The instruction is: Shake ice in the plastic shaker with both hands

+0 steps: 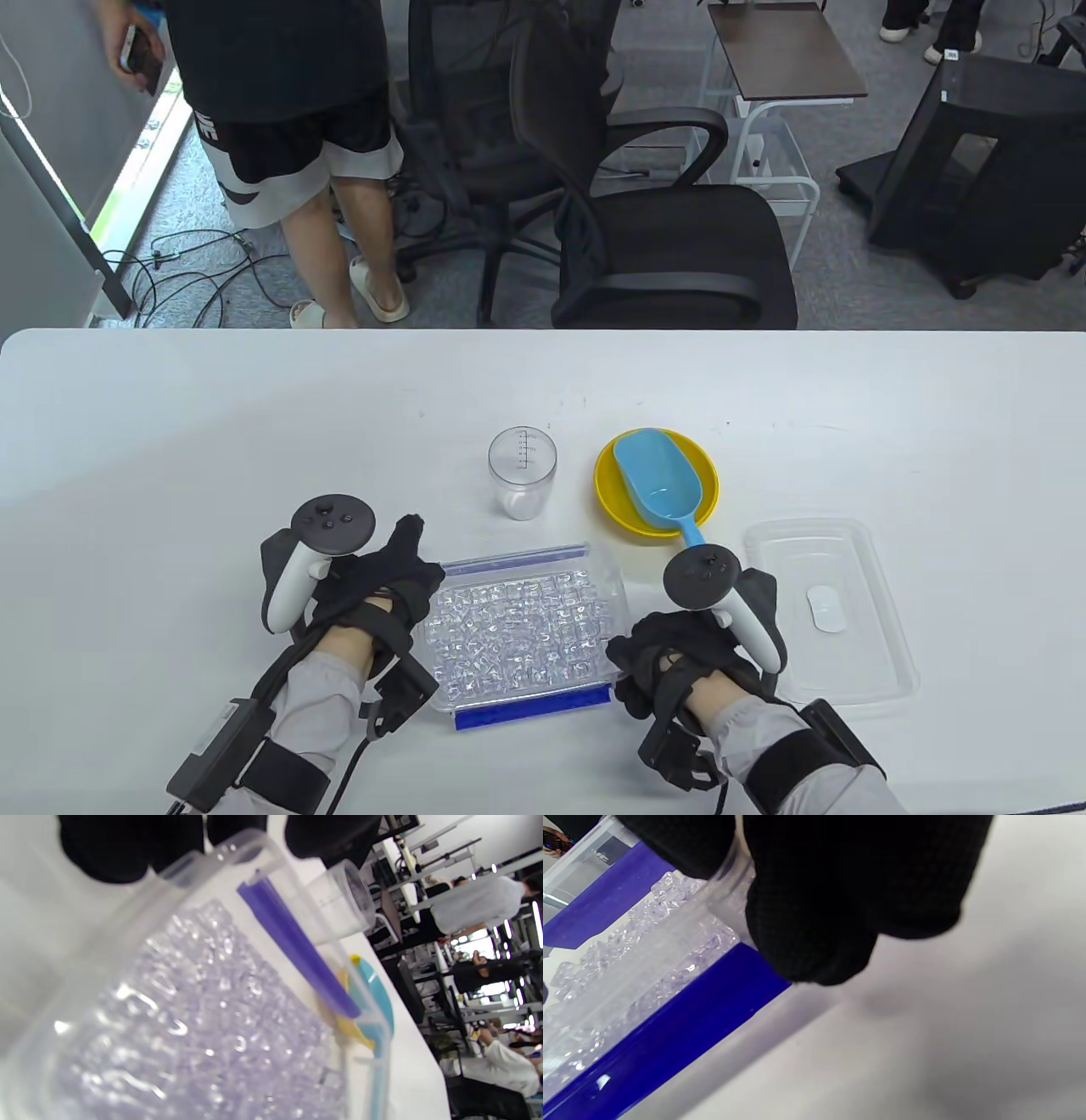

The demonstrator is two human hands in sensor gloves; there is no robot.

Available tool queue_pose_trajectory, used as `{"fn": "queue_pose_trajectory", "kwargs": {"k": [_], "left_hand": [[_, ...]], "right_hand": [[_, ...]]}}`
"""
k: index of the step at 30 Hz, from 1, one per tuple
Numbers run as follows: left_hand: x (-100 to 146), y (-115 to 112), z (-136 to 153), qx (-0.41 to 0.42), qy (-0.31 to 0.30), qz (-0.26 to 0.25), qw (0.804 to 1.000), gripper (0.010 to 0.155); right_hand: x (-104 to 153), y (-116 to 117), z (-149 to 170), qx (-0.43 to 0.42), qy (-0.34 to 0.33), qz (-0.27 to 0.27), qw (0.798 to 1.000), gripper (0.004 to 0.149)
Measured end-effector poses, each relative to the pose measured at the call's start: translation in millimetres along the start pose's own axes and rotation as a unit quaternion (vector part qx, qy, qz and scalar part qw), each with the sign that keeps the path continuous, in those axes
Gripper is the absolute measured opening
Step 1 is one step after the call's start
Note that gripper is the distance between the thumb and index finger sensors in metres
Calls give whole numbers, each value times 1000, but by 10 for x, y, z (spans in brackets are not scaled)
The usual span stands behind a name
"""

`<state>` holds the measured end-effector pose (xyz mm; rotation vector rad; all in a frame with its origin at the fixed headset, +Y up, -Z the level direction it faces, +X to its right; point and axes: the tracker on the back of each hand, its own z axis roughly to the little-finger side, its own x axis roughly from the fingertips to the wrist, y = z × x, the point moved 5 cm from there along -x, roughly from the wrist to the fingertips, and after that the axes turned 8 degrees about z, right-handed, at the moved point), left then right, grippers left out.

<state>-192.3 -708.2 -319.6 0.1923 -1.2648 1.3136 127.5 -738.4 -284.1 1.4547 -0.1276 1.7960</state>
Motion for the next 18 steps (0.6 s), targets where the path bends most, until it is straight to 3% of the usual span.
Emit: {"fn": "queue_pose_trajectory", "kwargs": {"k": [6,10,14,18], "left_hand": [[-169,-145,123,9,-7,-6,1000,73],[-188,-189,158,-8,-32,-22,999,74],[-102,-240,113,-21,-65,0,998,77],[108,-196,40,-56,-98,-16,993,79]], "right_hand": [[-59,285,54,-7,7,-30,999,56],[-43,299,39,-14,-9,-25,1000,58],[-20,230,17,-18,-15,-47,999,66],[35,-26,-25,-1,-25,-45,999,61]]}}
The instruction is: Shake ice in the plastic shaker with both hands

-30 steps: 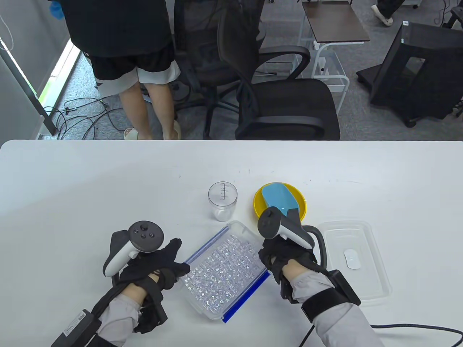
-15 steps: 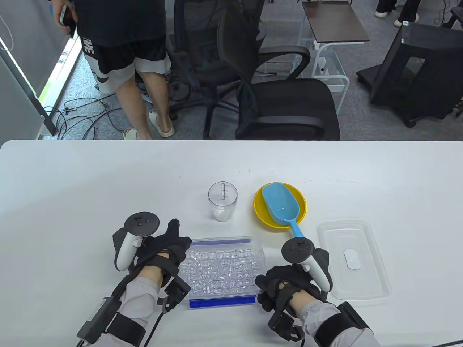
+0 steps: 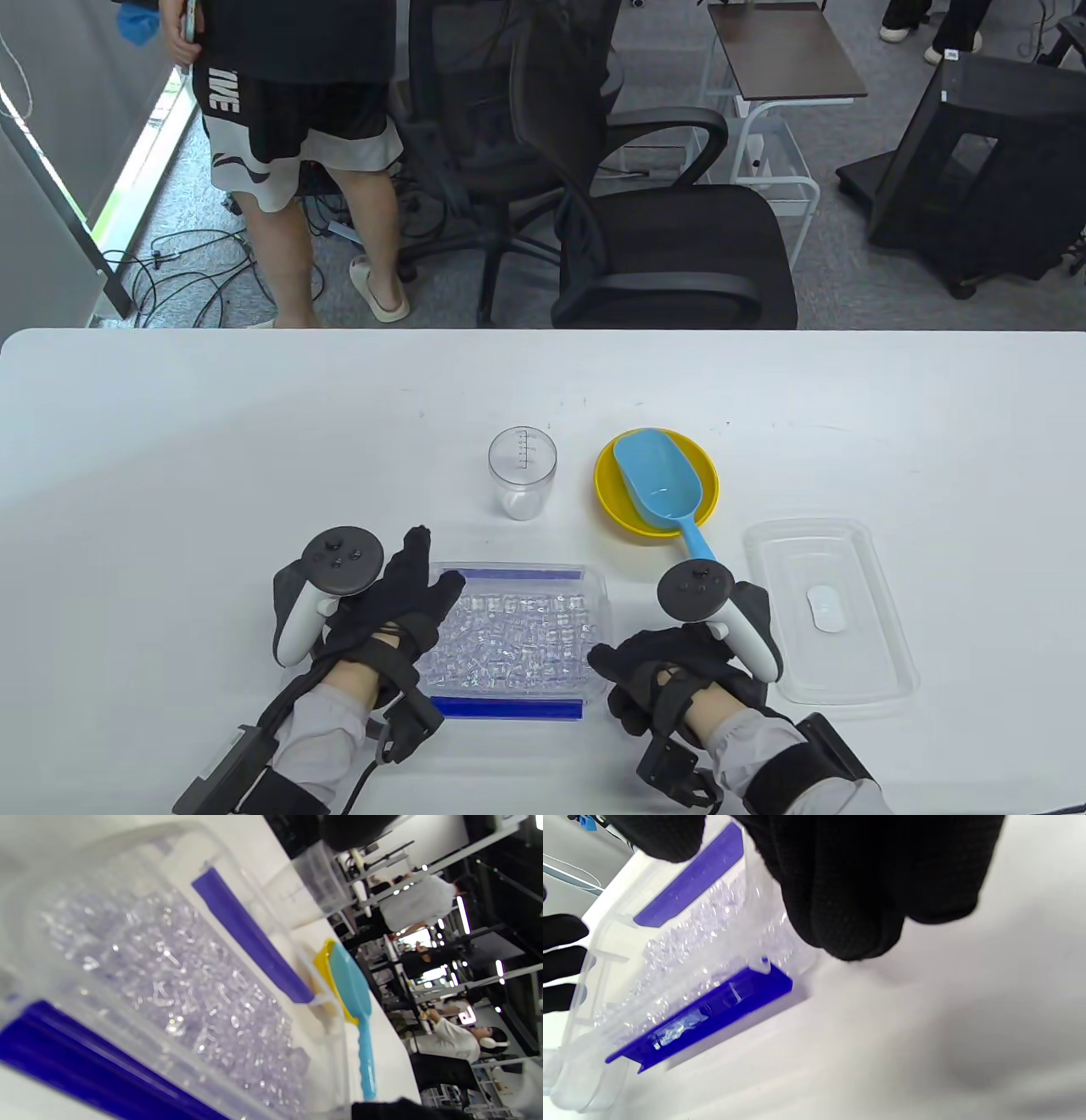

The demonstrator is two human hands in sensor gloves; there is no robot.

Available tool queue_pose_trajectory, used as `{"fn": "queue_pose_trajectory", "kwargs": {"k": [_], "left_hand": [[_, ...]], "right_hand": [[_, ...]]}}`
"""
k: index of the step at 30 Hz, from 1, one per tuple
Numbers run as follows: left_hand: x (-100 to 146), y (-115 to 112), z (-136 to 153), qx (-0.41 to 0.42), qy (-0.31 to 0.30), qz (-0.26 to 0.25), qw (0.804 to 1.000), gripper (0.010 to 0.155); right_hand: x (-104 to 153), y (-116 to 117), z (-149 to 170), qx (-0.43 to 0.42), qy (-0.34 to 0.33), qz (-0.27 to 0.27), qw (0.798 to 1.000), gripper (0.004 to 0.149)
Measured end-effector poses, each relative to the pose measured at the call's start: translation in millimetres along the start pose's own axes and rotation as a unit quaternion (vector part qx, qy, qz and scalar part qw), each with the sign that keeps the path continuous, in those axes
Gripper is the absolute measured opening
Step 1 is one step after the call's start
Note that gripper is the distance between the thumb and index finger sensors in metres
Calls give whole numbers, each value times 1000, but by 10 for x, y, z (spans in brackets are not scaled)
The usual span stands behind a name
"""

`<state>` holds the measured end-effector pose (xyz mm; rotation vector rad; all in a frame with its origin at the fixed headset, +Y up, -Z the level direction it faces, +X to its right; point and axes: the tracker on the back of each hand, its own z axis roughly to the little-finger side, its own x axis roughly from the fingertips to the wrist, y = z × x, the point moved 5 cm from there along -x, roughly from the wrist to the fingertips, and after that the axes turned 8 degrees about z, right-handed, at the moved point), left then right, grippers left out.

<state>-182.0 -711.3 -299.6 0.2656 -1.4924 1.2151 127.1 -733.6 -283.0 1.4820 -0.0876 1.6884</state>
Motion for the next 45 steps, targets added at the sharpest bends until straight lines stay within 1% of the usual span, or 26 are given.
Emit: {"fn": "queue_pose_trajectory", "kwargs": {"k": [2,5,6,7,8,9,11,13,15,18,21,24,27,31,33,36,38,41,43,45], "left_hand": [[107,31,-43,-3,-23,-20,1000,79],[237,37,-61,-21,-60,-37,997,79],[257,27,-54,-29,-67,-37,997,80],[287,15,-34,-37,-73,-41,996,80],[297,-3,-9,-37,-74,-44,996,79],[304,-32,28,-34,-77,-43,995,79],[291,-73,86,-31,-75,-43,996,75],[267,-105,141,-44,-63,-42,996,72],[236,-128,187,-69,-45,-32,996,68],[207,-173,269,-100,-6,-9,995,65],[179,-193,339,-115,21,7,993,64],[143,-195,394,-111,27,7,993,63],[110,-214,428,-96,27,24,995,63],[98,-207,448,-99,31,24,994,65],[99,-199,451,-98,31,22,994,65],[93,-195,458,-95,30,25,995,65],[92,-194,464,-93,30,25,995,66],[95,-193,464,-94,29,24,995,66],[93,-194,466,-91,29,26,995,67],[91,-199,475,-86,28,30,995,67]], "right_hand": [[32,-168,-22,-5,-3,20,1000,59],[58,-581,-59,-24,-15,90,996,58],[58,-664,-58,-35,-16,105,994,59],[47,-797,-52,-53,-21,127,990,59],[40,-886,-41,-67,-18,145,987,59],[24,-1015,-21,-89,-18,173,981,61],[-11,-1185,18,-109,-12,210,971,62],[-54,-1313,56,-99,-4,238,966,65],[-100,-1412,89,-70,6,273,959,69],[-233,-1434,133,-10,28,293,956,73],[-422,-1311,144,76,51,292,952,75],[-609,-1145,123,167,82,274,944,76],[-797,-967,91,250,112,250,929,75],[-922,-859,46,296,131,248,913,69],[-939,-860,36,297,134,252,911,63],[-913,-903,18,281,128,263,914,57],[-829,-991,-12,256,112,280,918,55],[-678,-1119,-34,216,93,282,930,54],[-519,-1248,-75,173,48,294,939,54],[-316,-1370,-160,123,-19,292,948,53]]}}
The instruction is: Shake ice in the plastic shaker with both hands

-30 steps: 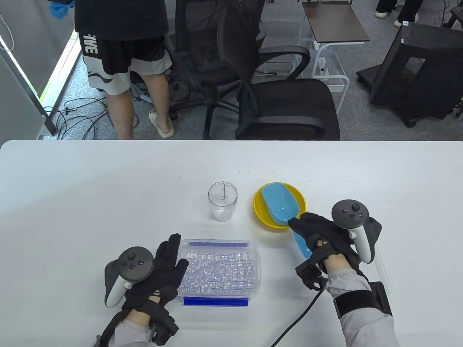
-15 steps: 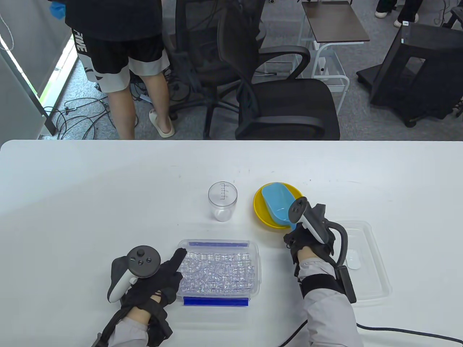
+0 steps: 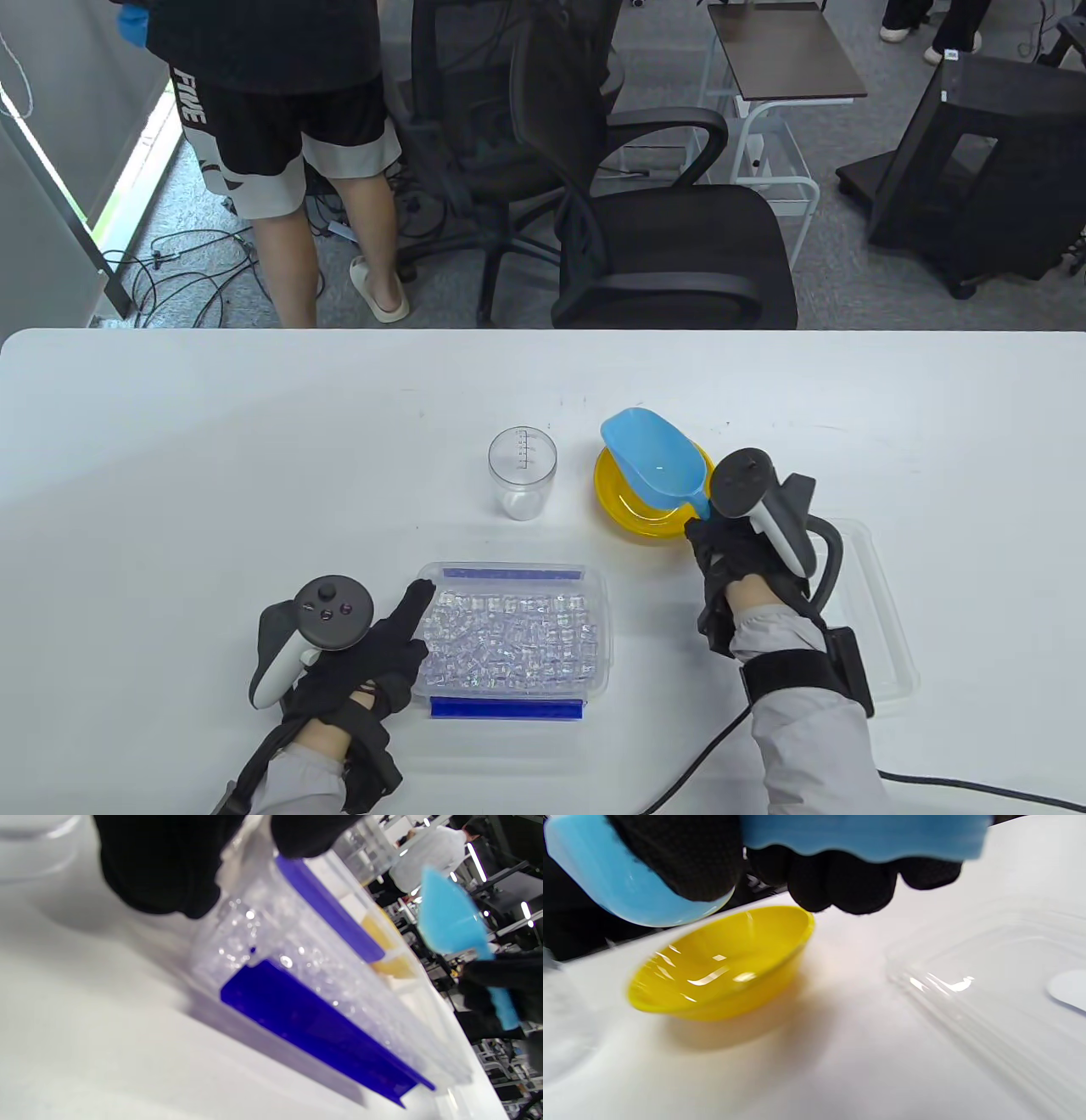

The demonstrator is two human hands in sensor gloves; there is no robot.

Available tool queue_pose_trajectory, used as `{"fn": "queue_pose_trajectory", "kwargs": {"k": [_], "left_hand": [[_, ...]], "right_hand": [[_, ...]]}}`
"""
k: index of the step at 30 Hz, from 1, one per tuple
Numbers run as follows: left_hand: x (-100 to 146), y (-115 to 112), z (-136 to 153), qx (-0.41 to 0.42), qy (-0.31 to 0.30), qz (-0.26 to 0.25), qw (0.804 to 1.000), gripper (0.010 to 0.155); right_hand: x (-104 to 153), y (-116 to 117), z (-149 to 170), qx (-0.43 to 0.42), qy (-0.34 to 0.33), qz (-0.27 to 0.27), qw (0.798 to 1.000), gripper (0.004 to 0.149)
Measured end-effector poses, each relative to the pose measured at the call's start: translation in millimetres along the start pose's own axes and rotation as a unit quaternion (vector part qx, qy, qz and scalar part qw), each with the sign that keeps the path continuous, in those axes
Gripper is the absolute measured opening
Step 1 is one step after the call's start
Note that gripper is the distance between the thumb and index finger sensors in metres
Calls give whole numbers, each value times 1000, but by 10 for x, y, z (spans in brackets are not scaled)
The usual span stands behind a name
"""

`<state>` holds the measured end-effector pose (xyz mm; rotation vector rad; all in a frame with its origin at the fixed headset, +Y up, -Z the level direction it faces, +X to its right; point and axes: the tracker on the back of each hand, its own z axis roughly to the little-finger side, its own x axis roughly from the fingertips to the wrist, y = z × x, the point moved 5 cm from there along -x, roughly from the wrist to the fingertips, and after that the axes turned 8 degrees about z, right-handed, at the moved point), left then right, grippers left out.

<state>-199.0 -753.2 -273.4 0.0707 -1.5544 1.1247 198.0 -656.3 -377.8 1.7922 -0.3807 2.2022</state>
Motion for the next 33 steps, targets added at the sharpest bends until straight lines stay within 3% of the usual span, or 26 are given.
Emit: {"fn": "queue_pose_trajectory", "kwargs": {"k": [5,9,13,18,22,25,28,33], "left_hand": [[-1,-11,1,4,-2,3,1000,67],[-16,3,20,18,-3,6,1000,71],[-28,13,75,51,-2,20,999,74],[-35,-2,105,64,3,39,997,77],[-43,-12,125,72,3,51,996,78],[-46,-16,124,68,7,60,996,78],[-44,-15,108,59,11,57,997,78],[-34,-17,123,64,16,51,997,77]], "right_hand": [[222,-303,-274,-86,-147,-65,983,51],[393,-432,-519,-15,-218,-68,973,49],[547,-388,-835,131,-268,-67,952,49],[728,-86,-1239,305,-332,-70,890,57],[861,200,-1503,411,-343,-117,837,58],[932,318,-1702,488,-360,-102,789,58],[1019,422,-1888,520,-394,-67,755,57],[1189,628,-2020,554,-441,-59,704,57]]}}
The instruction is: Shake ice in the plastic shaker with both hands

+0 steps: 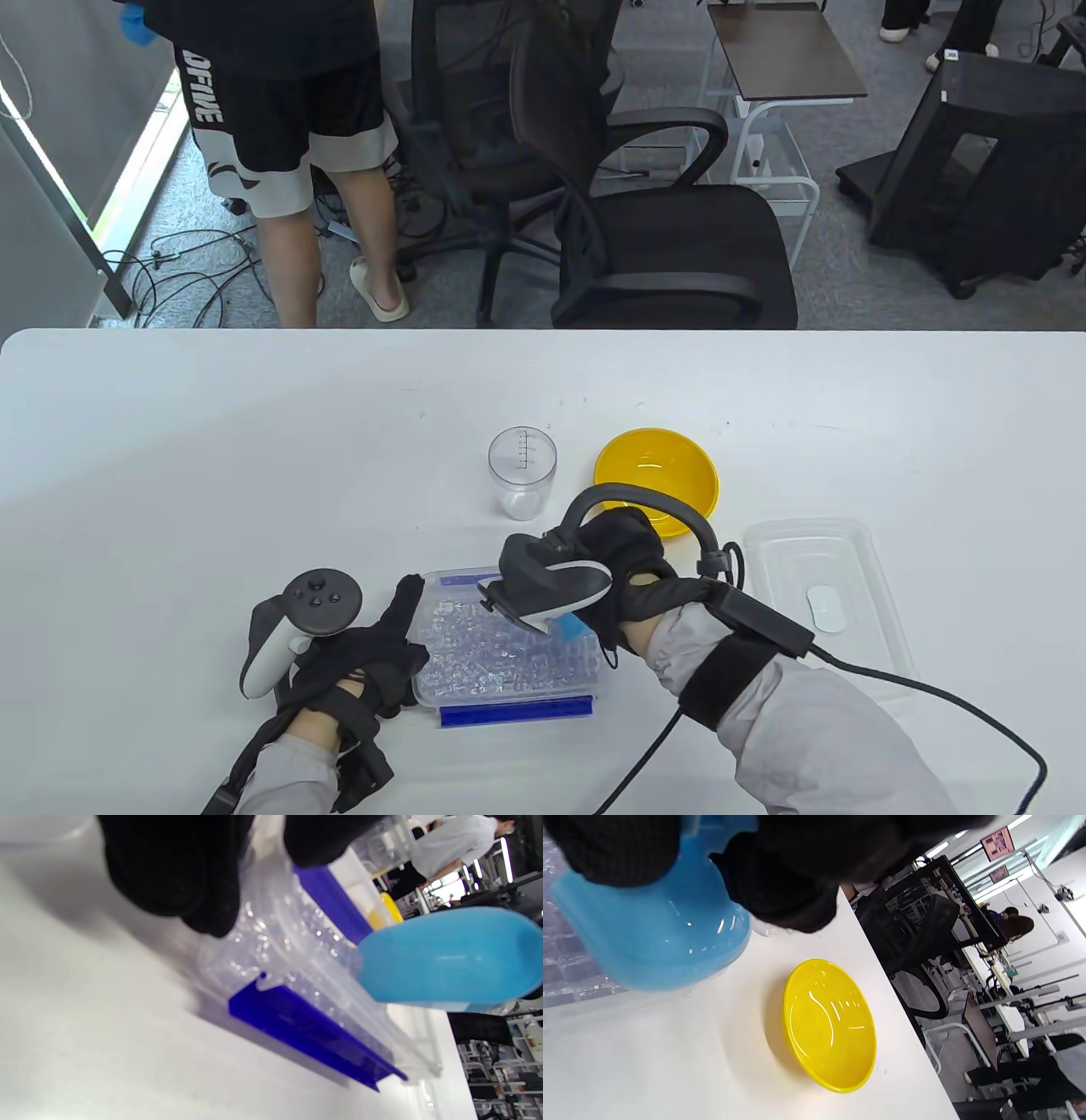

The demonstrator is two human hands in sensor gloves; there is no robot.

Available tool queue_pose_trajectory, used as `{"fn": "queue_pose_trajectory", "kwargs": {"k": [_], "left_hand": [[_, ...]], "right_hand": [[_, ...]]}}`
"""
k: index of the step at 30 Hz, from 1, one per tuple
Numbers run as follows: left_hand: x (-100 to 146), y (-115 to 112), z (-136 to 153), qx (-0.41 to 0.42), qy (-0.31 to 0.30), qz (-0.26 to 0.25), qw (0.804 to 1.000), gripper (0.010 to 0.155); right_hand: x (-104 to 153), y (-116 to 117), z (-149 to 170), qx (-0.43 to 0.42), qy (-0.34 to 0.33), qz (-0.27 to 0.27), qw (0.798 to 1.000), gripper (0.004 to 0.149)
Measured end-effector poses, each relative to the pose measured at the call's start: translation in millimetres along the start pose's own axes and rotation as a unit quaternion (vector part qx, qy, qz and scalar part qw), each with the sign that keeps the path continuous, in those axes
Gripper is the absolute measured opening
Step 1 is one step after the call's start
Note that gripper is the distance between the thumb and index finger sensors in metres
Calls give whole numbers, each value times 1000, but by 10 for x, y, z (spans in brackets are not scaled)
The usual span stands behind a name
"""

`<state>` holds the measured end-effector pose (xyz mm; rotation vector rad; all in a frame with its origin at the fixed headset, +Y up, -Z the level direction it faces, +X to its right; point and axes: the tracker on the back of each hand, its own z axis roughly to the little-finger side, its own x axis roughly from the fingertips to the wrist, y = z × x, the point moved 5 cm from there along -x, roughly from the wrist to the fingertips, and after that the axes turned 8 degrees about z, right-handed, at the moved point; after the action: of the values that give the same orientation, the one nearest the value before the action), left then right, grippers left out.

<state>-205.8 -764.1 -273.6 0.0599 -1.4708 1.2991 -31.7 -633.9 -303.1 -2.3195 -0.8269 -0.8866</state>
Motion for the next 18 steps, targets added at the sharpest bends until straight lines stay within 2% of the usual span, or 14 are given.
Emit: {"fn": "queue_pose_trajectory", "kwargs": {"k": [4,7,11,14,17,18], "left_hand": [[0,-16,-18,2,-1,-8,1000,76],[4,-22,-26,4,-1,-10,1000,76],[1,-26,-21,9,-4,-6,1000,76],[3,-26,-33,4,-6,-6,1000,76],[5,-24,-32,5,-7,-6,1000,75],[4,-24,-30,6,-8,-5,1000,75]], "right_hand": [[-42,-43,-41,-32,-20,-15,999,56],[-96,55,16,-43,1,-45,998,56],[-123,296,208,-139,41,-94,985,57],[-127,472,244,-219,42,-103,969,57],[-117,447,266,-208,37,-38,977,56],[-112,458,279,-218,38,-33,975,56]]}}
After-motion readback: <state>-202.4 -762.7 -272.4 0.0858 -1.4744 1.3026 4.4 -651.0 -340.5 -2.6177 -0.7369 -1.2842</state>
